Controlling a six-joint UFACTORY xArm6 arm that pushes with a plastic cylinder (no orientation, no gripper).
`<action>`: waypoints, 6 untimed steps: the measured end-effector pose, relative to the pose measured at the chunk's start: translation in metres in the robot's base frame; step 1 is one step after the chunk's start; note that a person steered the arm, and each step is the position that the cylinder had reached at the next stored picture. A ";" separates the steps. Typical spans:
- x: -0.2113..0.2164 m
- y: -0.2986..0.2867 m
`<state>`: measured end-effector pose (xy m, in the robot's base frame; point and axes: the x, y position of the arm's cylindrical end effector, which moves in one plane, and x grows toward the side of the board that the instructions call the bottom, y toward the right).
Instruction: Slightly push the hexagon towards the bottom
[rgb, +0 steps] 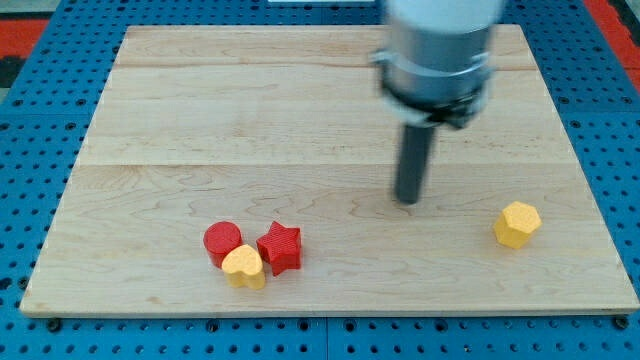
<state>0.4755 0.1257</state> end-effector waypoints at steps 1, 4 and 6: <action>-0.030 0.087; 0.048 0.104; 0.078 0.073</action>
